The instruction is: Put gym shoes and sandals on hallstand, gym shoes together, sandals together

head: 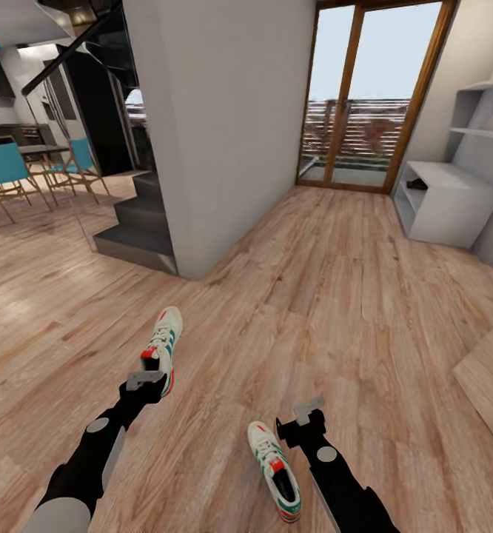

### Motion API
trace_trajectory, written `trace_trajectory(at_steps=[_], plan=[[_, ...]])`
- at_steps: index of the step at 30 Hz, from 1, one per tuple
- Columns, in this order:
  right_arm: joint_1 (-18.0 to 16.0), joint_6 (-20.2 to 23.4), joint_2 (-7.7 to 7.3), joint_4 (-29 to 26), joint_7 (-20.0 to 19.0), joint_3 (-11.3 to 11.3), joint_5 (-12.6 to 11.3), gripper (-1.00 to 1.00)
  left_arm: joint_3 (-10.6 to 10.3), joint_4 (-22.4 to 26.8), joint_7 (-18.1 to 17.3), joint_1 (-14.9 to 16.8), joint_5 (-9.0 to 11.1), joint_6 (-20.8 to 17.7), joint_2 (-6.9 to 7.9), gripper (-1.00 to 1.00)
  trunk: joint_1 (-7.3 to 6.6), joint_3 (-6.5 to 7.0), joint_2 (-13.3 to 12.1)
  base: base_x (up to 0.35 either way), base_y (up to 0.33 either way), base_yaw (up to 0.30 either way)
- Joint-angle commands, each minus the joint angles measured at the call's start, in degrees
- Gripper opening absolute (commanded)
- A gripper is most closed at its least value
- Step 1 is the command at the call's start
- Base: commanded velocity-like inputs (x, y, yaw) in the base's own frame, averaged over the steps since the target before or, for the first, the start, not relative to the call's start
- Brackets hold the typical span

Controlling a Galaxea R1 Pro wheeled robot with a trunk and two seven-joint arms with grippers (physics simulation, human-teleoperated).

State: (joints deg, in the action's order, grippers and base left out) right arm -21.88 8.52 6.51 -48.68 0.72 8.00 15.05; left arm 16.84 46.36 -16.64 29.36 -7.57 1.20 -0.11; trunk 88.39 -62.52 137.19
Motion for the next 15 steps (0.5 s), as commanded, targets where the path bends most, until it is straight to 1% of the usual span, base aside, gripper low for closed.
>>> trace_trajectory(at_steps=[1,2,3,4,5,8,9,11,13,14,15], plan=[[-0.01,0.41,0.0,-0.12,0.07,0.04,0.59,1.0,0.07,0.02,-0.41,0.03,-0.57,0.12,-0.06,-1.0,0.21,-0.23,0.44,0.0,0.0,0.058],[-0.01,0.4,0.0,-0.13,0.07,0.03,0.59,1.0,-0.15,-0.01,-0.41,0.02,-0.58,0.12,-0.06,-1.0,0.43,-0.42,0.84,0.0,0.0,0.046],[0.0,0.38,0.0,-0.16,0.07,-0.02,0.59,1.0,-1.31,-0.13,-0.41,0.01,-0.55,0.09,-0.06,-1.0,0.65,-0.6,1.24,0.0,0.0,0.024],[0.0,0.38,0.0,-0.16,0.07,-0.03,0.59,1.0,-1.79,-0.11,-0.39,0.01,-0.52,0.07,-0.06,-1.0,0.87,-0.78,1.64,0.0,0.0,0.019],[0.0,0.37,0.0,-0.17,0.07,-0.06,0.59,1.0,-3.23,-0.04,-0.36,0.01,-0.48,0.03,-0.06,-1.0,1.09,-0.96,2.04,0.0,0.0,0.01],[0.0,0.36,0.0,-0.16,0.07,-0.08,0.59,1.0,-4.83,-0.01,-0.33,0.02,-0.42,-0.27,-0.07,-1.0,1.75,-1.5,3.24,0.0,0.0,0.006],[0.0,0.36,0.0,-0.13,0.07,-0.09,0.59,1.0,-5.62,0.02,-0.33,0.05,-0.38,-1.09,-0.07,-1.0,1.97,-1.68,3.64,0.0,0.0,0.002],[0.0,0.4,-0.05,-0.08,0.07,-0.09,0.63,1.0,-6.07,0.04,-0.35,0.07,-0.29,-2.82,-0.01,-1.0,2.41,-2.04,4.45,0.0,0.0,0.001],[0.0,0.43,-0.07,0.23,0.0,-0.08,0.68,1.0,-6.18,0.04,-0.38,0.08,-0.23,-3.71,0.0,-1.0,2.85,-2.4,5.25,0.0,0.0,0.0],[0.0,0.43,-0.07,0.62,0.0,-0.06,0.7,1.0,-6.2,0.04,-0.39,0.08,-0.21,-3.91,0.02,-1.0,3.07,-2.58,5.65,0.0,0.0,0.0],[-0.02,0.44,-0.06,2.17,0.02,-0.09,0.73,1.0,-6.22,0.04,-0.39,0.08,-0.2,-4.2,0.1,-1.0,3.29,-2.76,6.05,0.0,0.0,0.0]])
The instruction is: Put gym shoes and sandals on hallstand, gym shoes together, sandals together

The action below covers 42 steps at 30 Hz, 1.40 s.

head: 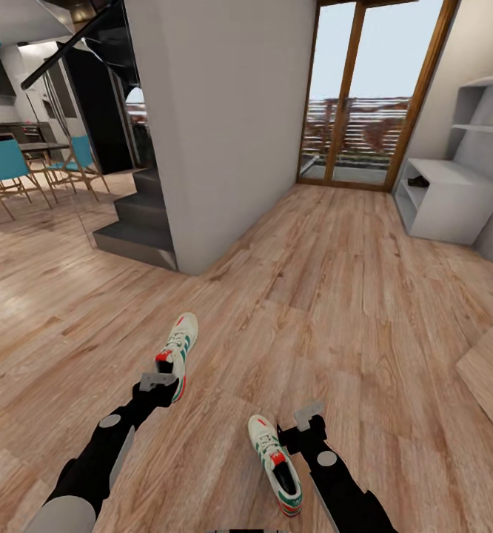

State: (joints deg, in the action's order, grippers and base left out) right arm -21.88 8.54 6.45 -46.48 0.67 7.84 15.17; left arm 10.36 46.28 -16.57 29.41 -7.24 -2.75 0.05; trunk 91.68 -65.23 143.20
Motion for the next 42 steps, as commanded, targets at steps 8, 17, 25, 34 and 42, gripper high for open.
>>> trace_trajectory(at_steps=[8,17,25,34,42], plan=[[-2.83,0.42,1.05,7.91,0.2,-0.01,0.48,1.0,0.28,0.2,-0.49,0.03,-0.48,-0.75,0.04,-1.0,0.2,-1.82,0.14,0.0,0.0,0.0],[-4.78,0.29,2.54,8.16,0.14,0.11,0.47,1.0,0.31,0.21,-0.49,0.09,-0.45,-0.77,0.09,-1.0,0.25,-2.27,0.17,0.0,0.0,0.0],[-4.83,-0.08,2.56,9.08,0.07,0.07,0.5,1.0,0.27,0.21,-1.34,0.1,-0.47,-0.77,-0.03,-1.0,0.25,-2.27,0.17,0.0,0.0,0.0],[-4.83,-1.05,2.52,14.09,0.11,-0.04,0.48,1.0,0.52,0.21,-2.22,0.06,-0.47,-0.85,-0.05,-1.0,0.25,-2.27,0.17,0.0,0.0,0.0],[-4.83,-2.03,2.52,14.25,0.28,-0.32,0.41,1.0,0.46,0.25,-3.19,0.29,-0.45,-0.85,-0.04,-1.0,0.38,-3.38,0.24,0.0,0.0,0.0]])
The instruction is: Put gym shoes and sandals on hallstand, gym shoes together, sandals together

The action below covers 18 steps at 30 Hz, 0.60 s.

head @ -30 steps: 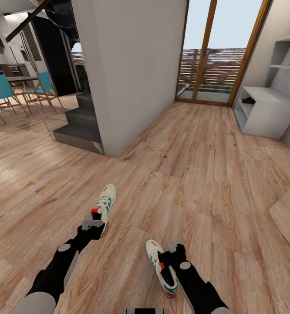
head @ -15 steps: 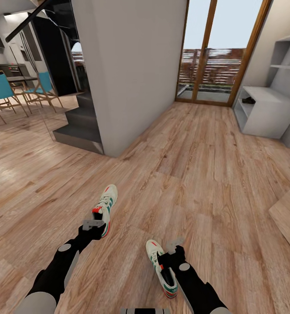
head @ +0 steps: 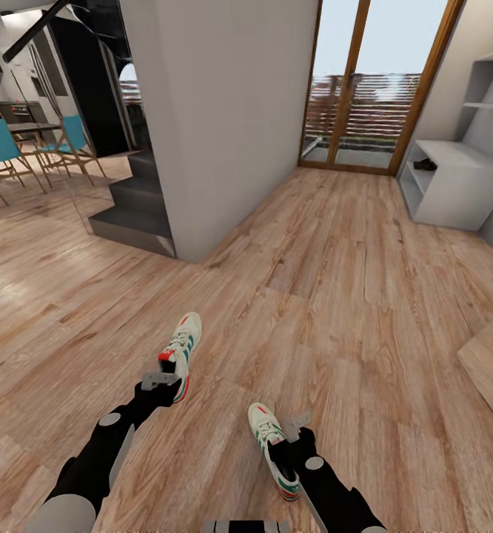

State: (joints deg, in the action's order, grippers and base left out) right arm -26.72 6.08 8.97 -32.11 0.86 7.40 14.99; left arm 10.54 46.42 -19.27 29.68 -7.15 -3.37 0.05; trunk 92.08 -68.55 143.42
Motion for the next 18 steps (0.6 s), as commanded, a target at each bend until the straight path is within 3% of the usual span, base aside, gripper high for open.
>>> trace_trajectory(at_steps=[1,5,12,18], plan=[[0.0,0.43,-0.01,-0.13,0.09,0.11,0.59,1.0,0.27,0.14,-0.61,0.04,-0.53,-0.23,-0.05,-1.0,0.01,-0.29,0.04,0.0,0.0,0.0],[0.0,0.41,-0.01,-0.14,0.11,0.08,0.63,1.0,0.42,1.29,-2.27,0.15,-0.51,-0.23,-0.09,-1.0,0.11,-1.37,0.09,0.0,0.0,0.0],[0.0,0.37,-0.09,-0.15,0.13,0.0,0.66,1.0,0.18,9.16,-4.09,-0.28,-0.5,-0.99,-0.3,-1.0,0.29,-3.52,0.18,0.0,0.0,0.0],[0.0,0.34,-0.17,-0.23,0.14,-0.09,0.66,1.0,0.05,10.36,-4.27,-0.32,-0.5,-3.26,-0.38,-1.0,0.45,-5.39,0.26,0.0,0.0,0.0]])
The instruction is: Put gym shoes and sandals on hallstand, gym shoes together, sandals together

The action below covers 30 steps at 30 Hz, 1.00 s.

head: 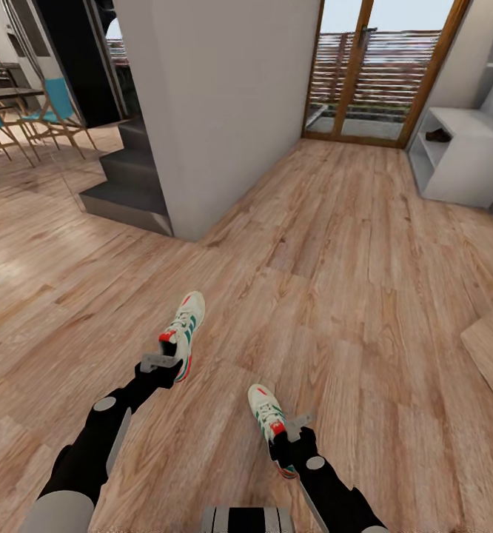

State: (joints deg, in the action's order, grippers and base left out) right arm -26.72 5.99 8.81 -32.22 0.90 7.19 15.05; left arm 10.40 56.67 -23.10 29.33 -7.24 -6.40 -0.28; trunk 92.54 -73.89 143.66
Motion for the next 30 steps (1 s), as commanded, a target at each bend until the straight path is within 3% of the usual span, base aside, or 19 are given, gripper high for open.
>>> trace_trajectory(at_steps=[1,12,17,30], plan=[[0.0,0.43,-0.03,-0.12,0.08,0.12,0.6,1.0,0.18,0.14,-0.45,0.03,-0.41,-0.31,-0.05,-1.0,0.01,-0.36,0.04,0.0,0.0,0.0],[0.0,0.43,-0.02,-0.21,0.14,0.14,0.55,1.0,0.15,0.01,-2.23,0.03,-0.47,-0.46,-0.15,-1.0,0.29,-3.67,0.18,0.0,0.0,0.0],[0.0,0.43,-0.02,-0.22,0.15,0.14,0.56,1.0,0.15,-0.06,-2.46,0.03,-0.45,-0.46,-0.16,-1.0,0.32,-3.96,0.2,0.0,0.0,-0.004],[0.0,0.43,-0.05,-0.27,0.15,0.11,0.56,1.0,0.15,-0.41,-2.53,0.03,-0.43,-0.46,-0.16,-1.0,0.65,-7.83,0.37,0.0,0.0,-0.043]])
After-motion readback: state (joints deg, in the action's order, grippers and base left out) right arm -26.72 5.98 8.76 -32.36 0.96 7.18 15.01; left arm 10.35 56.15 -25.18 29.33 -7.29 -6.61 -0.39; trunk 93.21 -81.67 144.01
